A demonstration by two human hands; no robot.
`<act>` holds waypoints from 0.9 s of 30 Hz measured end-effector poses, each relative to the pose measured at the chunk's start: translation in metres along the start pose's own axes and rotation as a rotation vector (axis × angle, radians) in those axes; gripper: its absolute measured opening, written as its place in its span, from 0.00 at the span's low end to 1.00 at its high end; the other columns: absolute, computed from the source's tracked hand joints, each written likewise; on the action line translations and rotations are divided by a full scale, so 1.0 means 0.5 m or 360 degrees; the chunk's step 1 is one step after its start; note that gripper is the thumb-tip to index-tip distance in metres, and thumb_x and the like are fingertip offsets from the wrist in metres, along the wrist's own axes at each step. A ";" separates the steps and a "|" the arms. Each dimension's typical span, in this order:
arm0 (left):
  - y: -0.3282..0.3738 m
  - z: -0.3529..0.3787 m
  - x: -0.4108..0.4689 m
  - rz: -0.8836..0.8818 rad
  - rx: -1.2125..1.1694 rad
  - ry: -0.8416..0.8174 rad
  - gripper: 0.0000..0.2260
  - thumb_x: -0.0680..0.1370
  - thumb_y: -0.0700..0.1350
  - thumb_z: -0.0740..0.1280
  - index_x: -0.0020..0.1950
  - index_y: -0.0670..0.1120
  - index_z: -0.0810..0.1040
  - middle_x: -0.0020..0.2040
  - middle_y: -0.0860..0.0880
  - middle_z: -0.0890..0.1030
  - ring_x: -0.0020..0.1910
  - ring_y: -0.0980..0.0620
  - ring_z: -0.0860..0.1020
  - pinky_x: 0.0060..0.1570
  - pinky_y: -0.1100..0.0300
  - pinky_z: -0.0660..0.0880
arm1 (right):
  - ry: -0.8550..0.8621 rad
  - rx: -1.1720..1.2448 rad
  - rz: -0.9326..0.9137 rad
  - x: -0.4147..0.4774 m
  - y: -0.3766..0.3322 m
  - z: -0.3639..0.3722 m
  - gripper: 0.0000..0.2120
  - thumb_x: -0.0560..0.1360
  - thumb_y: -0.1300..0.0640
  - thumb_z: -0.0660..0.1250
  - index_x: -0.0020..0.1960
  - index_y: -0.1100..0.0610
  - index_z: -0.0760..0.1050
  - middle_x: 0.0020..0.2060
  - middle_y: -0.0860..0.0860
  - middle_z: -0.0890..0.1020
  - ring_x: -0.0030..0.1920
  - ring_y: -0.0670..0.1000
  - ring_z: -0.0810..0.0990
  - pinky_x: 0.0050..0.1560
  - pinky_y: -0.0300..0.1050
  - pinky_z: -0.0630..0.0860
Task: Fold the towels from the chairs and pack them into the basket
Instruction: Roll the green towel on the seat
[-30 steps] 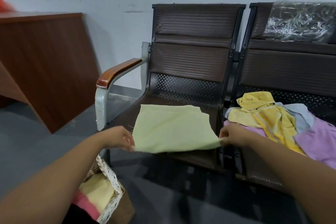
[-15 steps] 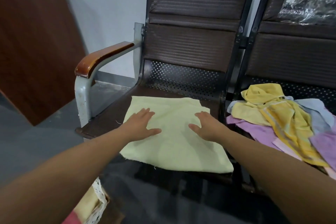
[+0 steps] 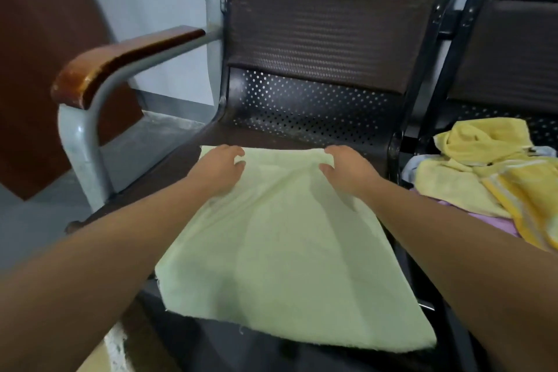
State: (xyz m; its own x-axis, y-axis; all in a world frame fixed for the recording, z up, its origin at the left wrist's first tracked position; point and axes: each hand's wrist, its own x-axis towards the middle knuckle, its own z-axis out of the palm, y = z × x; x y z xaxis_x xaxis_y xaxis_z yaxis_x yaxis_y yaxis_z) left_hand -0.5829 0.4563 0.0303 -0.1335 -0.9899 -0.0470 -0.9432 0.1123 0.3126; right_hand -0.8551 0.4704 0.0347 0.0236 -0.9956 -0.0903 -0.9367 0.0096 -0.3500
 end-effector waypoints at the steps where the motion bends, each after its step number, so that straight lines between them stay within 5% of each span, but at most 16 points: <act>1: -0.009 0.011 0.010 -0.0007 0.0009 -0.0025 0.17 0.82 0.50 0.62 0.70 0.48 0.74 0.70 0.46 0.74 0.69 0.45 0.71 0.68 0.54 0.66 | -0.0061 0.0014 -0.0007 0.014 0.004 0.006 0.23 0.82 0.47 0.62 0.74 0.52 0.68 0.73 0.53 0.70 0.70 0.58 0.71 0.70 0.55 0.69; 9: -0.030 0.038 0.051 -0.0001 0.0234 0.0030 0.19 0.78 0.56 0.67 0.66 0.48 0.75 0.64 0.46 0.75 0.65 0.44 0.73 0.64 0.49 0.68 | -0.0035 -0.0176 -0.0020 0.046 0.023 0.046 0.22 0.79 0.43 0.66 0.70 0.51 0.71 0.64 0.53 0.74 0.66 0.57 0.71 0.68 0.56 0.63; 12: -0.029 0.033 0.047 0.0046 0.0052 0.0026 0.10 0.78 0.51 0.68 0.58 0.50 0.77 0.56 0.49 0.76 0.57 0.45 0.75 0.61 0.50 0.69 | -0.0044 -0.0121 0.0047 0.056 0.035 0.032 0.14 0.77 0.43 0.68 0.56 0.50 0.76 0.52 0.48 0.79 0.59 0.55 0.75 0.68 0.59 0.60; 14: -0.031 0.021 0.045 0.0099 -0.0031 0.0079 0.04 0.77 0.48 0.68 0.50 0.51 0.75 0.49 0.53 0.75 0.50 0.47 0.75 0.52 0.52 0.69 | -0.0043 -0.0086 0.0078 0.061 0.041 0.016 0.11 0.75 0.43 0.70 0.47 0.50 0.75 0.45 0.45 0.77 0.55 0.54 0.75 0.68 0.59 0.61; 18: -0.032 -0.012 0.034 0.0162 -0.0209 0.0127 0.10 0.75 0.50 0.73 0.45 0.48 0.73 0.38 0.55 0.76 0.38 0.53 0.73 0.35 0.59 0.64 | -0.0027 0.0155 0.0088 0.057 0.045 -0.010 0.11 0.74 0.47 0.73 0.45 0.51 0.74 0.41 0.48 0.78 0.46 0.53 0.76 0.57 0.54 0.69; 24: -0.062 -0.064 0.036 0.0041 -0.0385 0.0342 0.05 0.78 0.49 0.70 0.48 0.50 0.76 0.41 0.52 0.79 0.38 0.59 0.74 0.36 0.62 0.68 | 0.0013 0.0420 -0.0003 0.062 0.047 -0.044 0.08 0.74 0.51 0.74 0.43 0.54 0.79 0.38 0.49 0.81 0.39 0.50 0.79 0.37 0.44 0.73; 27: -0.077 -0.073 0.060 -0.0083 -0.0304 0.0363 0.03 0.79 0.47 0.68 0.50 0.51 0.82 0.43 0.52 0.81 0.37 0.61 0.75 0.37 0.64 0.67 | 0.0124 0.0569 0.0004 0.085 0.039 -0.047 0.05 0.75 0.54 0.73 0.45 0.55 0.81 0.40 0.49 0.82 0.42 0.49 0.80 0.37 0.43 0.74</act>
State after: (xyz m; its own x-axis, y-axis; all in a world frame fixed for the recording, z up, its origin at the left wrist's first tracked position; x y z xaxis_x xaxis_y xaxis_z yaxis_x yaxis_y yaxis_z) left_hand -0.5395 0.4190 0.0515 0.0059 -0.9901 0.1401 -0.8699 0.0640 0.4891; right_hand -0.8808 0.4260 0.0459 -0.0180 -0.9995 -0.0253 -0.7550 0.0302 -0.6550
